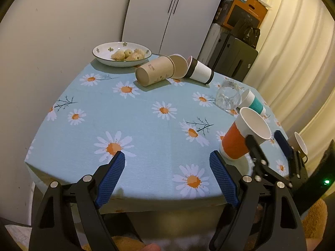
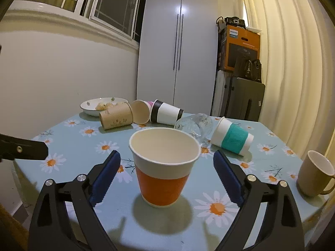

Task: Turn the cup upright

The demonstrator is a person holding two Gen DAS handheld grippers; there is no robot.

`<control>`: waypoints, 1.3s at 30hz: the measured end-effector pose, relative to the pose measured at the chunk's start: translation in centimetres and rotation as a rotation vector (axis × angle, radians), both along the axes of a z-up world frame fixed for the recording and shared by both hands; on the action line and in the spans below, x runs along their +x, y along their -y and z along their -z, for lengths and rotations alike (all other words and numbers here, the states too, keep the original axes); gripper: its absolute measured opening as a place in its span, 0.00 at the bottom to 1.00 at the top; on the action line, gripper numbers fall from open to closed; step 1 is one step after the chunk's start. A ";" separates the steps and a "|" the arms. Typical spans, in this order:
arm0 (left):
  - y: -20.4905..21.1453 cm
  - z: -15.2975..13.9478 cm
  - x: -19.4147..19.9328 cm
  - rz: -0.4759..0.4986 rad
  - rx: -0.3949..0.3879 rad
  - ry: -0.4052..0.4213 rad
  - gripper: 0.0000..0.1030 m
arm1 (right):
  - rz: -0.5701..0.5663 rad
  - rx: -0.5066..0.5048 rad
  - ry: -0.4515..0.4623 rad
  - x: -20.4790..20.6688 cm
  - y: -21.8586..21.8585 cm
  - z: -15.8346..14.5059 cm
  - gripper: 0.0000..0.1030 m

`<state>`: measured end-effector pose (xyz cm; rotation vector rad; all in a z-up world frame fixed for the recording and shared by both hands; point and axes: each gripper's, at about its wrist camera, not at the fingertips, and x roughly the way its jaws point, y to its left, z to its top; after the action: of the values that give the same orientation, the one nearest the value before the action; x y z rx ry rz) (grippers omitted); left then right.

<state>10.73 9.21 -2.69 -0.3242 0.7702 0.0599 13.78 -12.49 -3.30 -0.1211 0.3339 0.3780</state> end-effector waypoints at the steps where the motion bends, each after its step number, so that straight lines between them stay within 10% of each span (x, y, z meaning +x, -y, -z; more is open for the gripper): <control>1: 0.1 -0.1 -0.1 0.000 0.001 0.004 0.79 | 0.000 0.002 0.003 -0.3 0.3 -0.3 0.87; 32: 6.1 -3.0 -7.0 0.155 0.163 0.215 0.79 | -0.041 0.021 -0.010 -10.6 12.7 -8.0 0.94; 39: 7.8 -3.6 -10.2 0.178 0.169 0.274 0.93 | -0.071 0.000 -0.035 -12.2 13.6 -7.8 0.95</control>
<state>0.48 1.43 0.90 -0.0987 0.5153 -0.0860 1.57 -26.05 4.47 -0.1270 0.3652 0.4504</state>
